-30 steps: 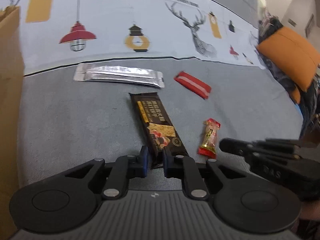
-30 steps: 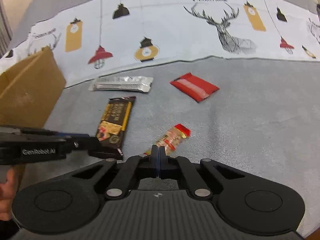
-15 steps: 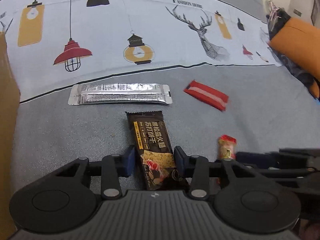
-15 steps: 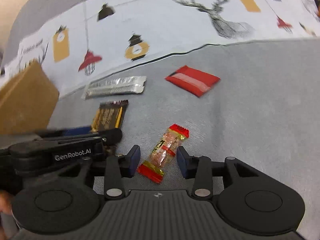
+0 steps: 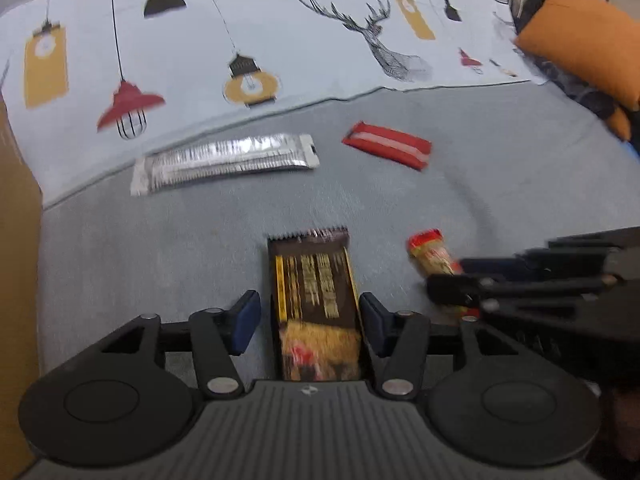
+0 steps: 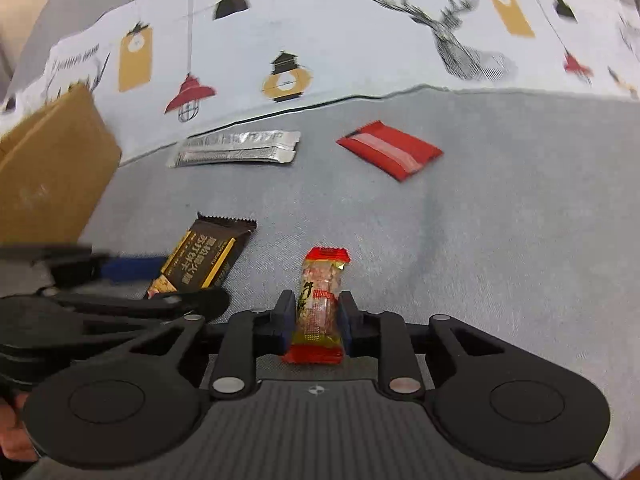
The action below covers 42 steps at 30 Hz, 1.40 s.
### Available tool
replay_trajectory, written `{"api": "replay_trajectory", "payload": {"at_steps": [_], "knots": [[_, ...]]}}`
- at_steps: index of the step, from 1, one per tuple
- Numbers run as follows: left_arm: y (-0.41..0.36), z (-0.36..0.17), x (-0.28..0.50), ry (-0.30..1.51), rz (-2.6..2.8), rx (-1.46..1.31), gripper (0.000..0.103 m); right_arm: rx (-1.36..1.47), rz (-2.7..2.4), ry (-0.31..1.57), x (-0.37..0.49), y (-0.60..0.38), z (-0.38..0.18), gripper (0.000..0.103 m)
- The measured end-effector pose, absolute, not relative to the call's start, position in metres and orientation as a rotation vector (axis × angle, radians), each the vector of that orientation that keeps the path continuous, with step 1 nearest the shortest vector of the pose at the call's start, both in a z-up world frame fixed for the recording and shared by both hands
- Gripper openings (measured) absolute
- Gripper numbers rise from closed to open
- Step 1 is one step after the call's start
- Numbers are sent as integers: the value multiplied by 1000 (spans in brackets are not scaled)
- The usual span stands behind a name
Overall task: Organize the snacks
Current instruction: 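Grasp the dark biscuit bar with the left gripper while the right grasps the red candy stick, then carry both snacks over the box and open both grippers to drop them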
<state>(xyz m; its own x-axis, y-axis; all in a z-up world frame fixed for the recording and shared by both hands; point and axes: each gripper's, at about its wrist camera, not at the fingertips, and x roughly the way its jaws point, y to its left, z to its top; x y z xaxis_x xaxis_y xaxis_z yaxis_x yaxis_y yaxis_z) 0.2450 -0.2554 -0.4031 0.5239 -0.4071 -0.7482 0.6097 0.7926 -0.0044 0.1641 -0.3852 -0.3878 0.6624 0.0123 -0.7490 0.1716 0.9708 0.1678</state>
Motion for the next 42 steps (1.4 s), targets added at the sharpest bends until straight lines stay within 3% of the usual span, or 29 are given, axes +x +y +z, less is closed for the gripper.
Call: {"api": "replay_trajectory", "payload": {"at_steps": [2,9,15,32,42], "knots": [[-257,-400,253,836,-631,240,43,241,-95,843,166,-387,-389,24],[-247,-385,249,879,-664,174,43,293,-87,849,170,-389,-376,19],[-220,-331,234,868,-620,71,43,310,-43,718,147,-370,-325,19],[-47,-211,178,626,-481,-161,43,320,129,547,103,-222,-211,19],[38,-140,157,367,-375,-262,43,246,283,416,113,-146,-138,19]]}}
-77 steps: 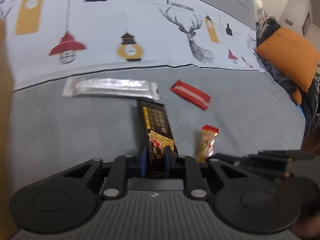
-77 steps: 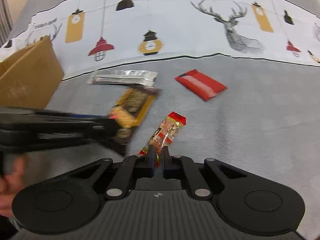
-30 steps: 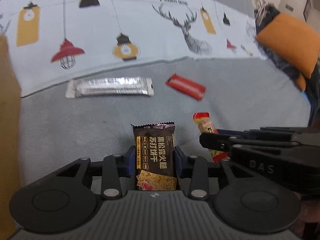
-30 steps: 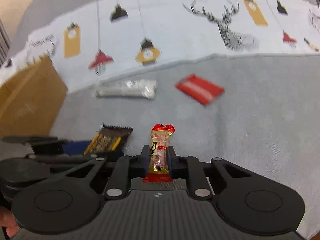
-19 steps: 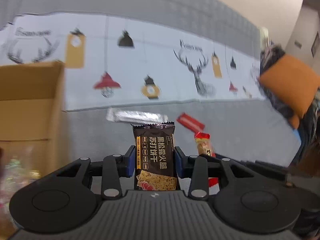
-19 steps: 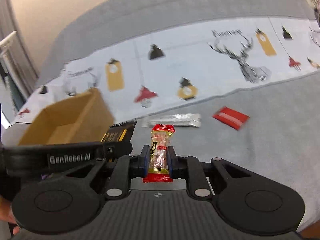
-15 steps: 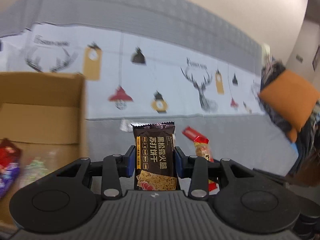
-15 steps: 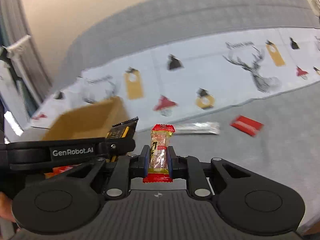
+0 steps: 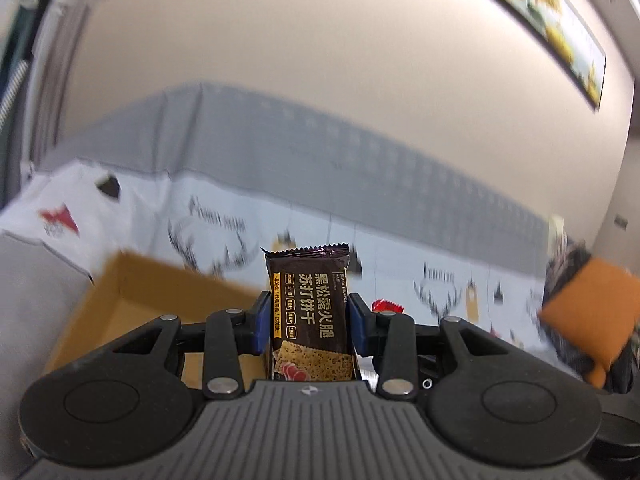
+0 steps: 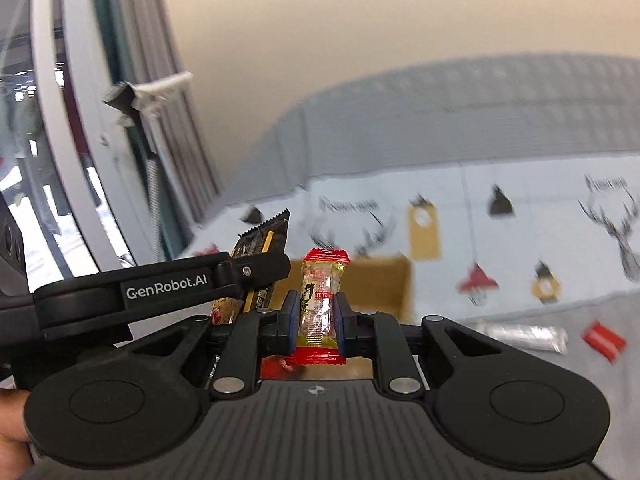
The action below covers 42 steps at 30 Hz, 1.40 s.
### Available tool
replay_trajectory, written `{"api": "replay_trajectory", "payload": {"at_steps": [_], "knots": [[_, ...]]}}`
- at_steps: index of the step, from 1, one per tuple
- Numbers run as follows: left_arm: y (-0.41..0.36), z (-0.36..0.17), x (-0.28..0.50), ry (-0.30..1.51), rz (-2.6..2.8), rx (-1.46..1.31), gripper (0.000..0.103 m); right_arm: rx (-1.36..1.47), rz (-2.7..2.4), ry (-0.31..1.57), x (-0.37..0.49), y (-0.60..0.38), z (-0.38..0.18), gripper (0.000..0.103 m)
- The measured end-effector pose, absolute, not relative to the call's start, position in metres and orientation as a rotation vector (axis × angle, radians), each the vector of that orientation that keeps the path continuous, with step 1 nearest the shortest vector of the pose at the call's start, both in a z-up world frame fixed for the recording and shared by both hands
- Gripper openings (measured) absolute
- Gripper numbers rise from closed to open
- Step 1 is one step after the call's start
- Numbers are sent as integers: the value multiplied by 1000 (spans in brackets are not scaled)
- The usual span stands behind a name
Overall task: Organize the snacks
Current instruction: 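Carry both snacks over the box and open both grippers to drop them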
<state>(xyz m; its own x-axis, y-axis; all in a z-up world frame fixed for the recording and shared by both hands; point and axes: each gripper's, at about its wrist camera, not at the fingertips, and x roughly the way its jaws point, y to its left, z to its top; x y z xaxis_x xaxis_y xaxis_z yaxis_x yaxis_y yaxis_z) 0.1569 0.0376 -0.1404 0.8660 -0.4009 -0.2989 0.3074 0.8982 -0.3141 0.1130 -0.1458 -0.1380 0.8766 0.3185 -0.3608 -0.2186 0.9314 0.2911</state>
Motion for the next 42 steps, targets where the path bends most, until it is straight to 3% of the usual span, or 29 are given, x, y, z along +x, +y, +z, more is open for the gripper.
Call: {"api": "replay_trajectory", "payload": {"at_steps": [8,22,28,29,30,31,32,33,35,37,38,42], "knots": [[57,-150,174,364,-324,-274,43,156,321,392,132,-115,-125,19],[82,-284,269,727,-207,-237,43,122,317,685,200,-83,-236,19],[92,-288,269,734,-199,-247,43,102,324,779,210,-72,-270,20],[92,-287,267,729,-203,-238,43,118,324,790,211,-73,-273,22],[89,-283,266,726,-208,-231,46,145,327,797,211,-77,-274,37],[87,-280,264,724,-212,-225,58,175,329,795,211,-81,-274,55],[85,-276,262,717,-211,-222,76,200,333,781,210,-86,-271,62],[83,-271,259,698,-209,-221,82,217,334,763,208,-91,-268,67],[73,-260,257,664,-201,-207,85,236,333,728,202,-103,-262,68],[63,-253,253,642,-217,-207,85,257,321,695,197,-117,-257,84],[56,-250,251,639,-235,-220,85,270,313,675,194,-126,-255,87],[13,-241,249,633,-326,-197,89,297,255,594,175,-167,-252,90]]}}
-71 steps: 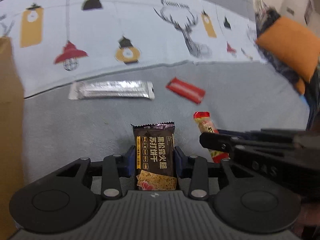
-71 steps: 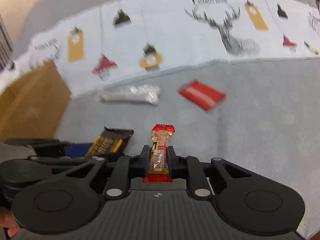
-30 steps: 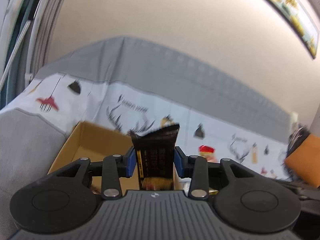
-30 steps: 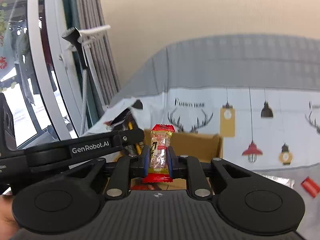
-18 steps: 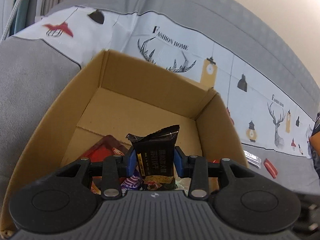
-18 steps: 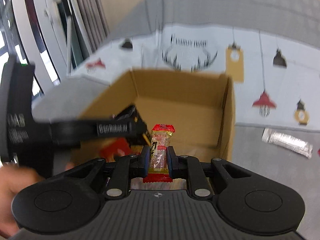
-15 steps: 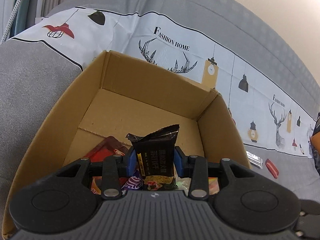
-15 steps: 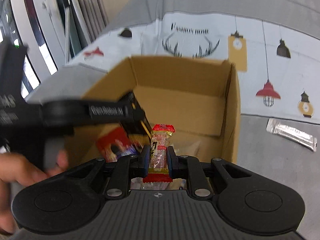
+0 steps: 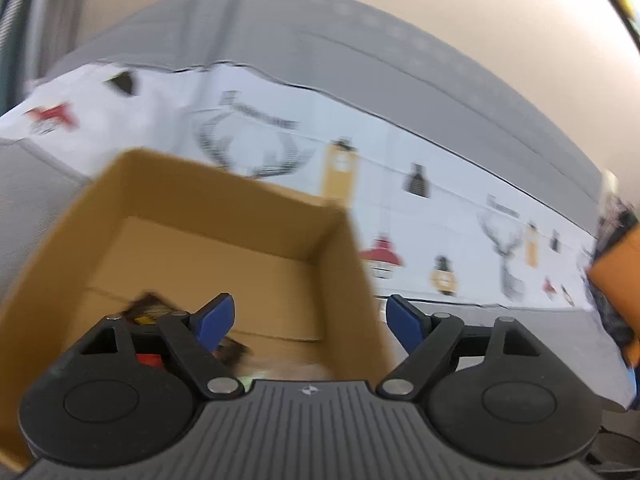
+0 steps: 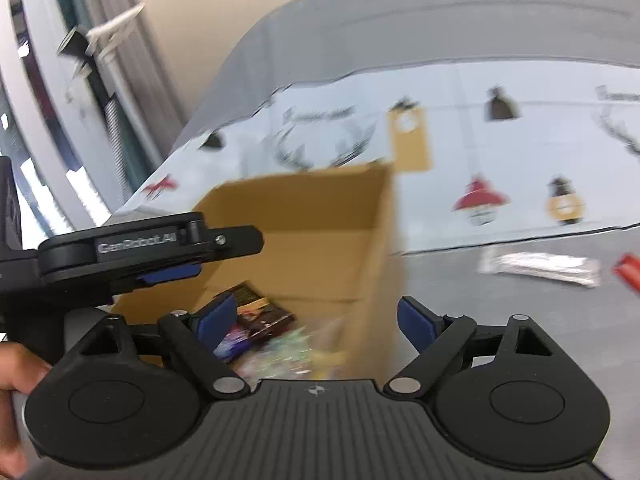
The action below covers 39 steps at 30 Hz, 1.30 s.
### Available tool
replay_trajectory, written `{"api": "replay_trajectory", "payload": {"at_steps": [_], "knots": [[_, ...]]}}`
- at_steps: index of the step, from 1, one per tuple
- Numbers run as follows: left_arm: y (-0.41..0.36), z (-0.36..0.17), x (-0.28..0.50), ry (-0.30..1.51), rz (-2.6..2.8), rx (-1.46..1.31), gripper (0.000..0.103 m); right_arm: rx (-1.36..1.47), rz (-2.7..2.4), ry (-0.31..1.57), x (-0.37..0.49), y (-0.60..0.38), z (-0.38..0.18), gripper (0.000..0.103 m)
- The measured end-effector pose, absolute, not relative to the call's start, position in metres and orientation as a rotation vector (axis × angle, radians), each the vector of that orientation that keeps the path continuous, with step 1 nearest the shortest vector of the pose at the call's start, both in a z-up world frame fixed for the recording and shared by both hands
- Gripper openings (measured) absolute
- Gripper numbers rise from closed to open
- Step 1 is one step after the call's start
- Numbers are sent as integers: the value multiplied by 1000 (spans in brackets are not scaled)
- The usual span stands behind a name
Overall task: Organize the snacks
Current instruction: 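Carry both snacks over the box and open both grippers to drop them, then grasp the silver stick pack with the left gripper while the right grasps the red wrapper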
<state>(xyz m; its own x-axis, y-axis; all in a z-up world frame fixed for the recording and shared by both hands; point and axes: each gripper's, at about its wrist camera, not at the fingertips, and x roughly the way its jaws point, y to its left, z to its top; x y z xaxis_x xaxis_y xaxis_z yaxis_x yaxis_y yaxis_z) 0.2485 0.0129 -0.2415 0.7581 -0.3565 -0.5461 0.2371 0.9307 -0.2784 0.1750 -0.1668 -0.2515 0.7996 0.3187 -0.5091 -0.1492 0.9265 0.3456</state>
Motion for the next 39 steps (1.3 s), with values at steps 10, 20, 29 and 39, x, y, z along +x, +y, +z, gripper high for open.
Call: {"api": "replay_trajectory", "payload": {"at_steps": [10,20,29,39], "knots": [[-130,-253,270,631,-547,78,90,223,59,488,156,-309,-275,93],[-266,-321,354,794,-697,622,88,128,84,611,212,-440,-343,92],[-302,-391,397,762,-841,748,57,111,88,708,261,-477,-402,73],[-273,-380,398,946,-784,535,21,-45,54,713,264,-459,-392,4]]}}
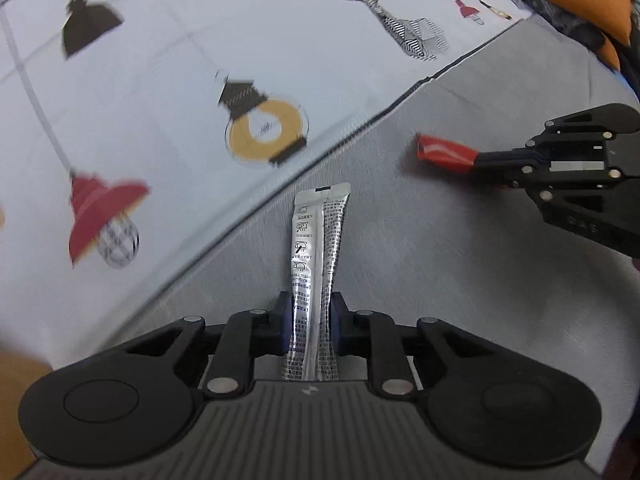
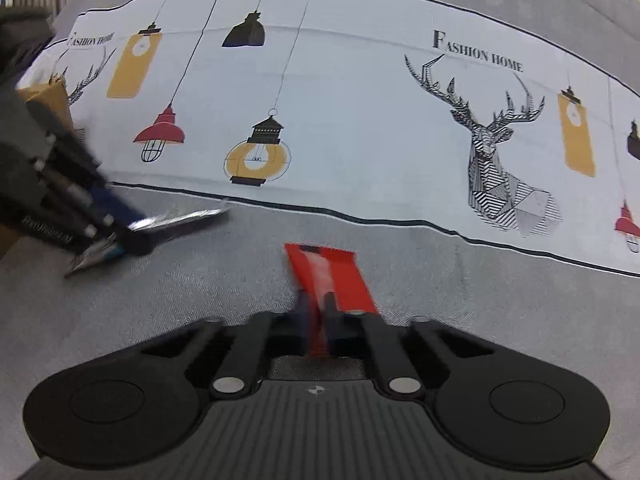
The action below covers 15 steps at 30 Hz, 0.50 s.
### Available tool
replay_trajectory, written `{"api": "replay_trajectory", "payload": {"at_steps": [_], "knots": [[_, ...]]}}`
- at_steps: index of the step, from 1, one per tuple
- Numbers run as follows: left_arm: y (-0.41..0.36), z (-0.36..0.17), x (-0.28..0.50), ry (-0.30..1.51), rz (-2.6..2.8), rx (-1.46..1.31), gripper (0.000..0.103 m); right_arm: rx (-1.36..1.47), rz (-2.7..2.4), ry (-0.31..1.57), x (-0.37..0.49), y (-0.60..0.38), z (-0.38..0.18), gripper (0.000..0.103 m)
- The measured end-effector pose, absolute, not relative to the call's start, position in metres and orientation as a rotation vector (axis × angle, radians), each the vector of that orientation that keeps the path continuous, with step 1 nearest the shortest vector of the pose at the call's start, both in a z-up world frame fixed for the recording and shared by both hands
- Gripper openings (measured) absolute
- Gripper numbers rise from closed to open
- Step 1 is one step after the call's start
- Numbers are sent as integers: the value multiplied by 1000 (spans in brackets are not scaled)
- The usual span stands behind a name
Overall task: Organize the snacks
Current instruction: 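Grasp the silver stick pack with the left gripper while the right grasps the red wrapper, then carry both packets over the box and open both grippers to drop them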
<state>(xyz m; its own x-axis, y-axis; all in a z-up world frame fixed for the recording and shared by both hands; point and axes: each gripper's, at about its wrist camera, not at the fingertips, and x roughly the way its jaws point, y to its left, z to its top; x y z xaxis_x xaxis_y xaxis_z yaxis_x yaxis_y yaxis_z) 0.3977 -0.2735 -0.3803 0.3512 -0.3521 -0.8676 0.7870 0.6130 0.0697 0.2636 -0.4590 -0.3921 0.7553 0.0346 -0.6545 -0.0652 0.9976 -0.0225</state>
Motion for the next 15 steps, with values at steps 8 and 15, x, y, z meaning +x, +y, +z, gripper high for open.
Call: {"api": "replay_trajectory", "payload": {"at_steps": [8,15], "knots": [[-254,-355,362,980,-677,313,21,37,25,653,245,-464,-365,1],[-238,-336,331,972,-581,150,21,233,61,566,210,-467,-326,1]]}}
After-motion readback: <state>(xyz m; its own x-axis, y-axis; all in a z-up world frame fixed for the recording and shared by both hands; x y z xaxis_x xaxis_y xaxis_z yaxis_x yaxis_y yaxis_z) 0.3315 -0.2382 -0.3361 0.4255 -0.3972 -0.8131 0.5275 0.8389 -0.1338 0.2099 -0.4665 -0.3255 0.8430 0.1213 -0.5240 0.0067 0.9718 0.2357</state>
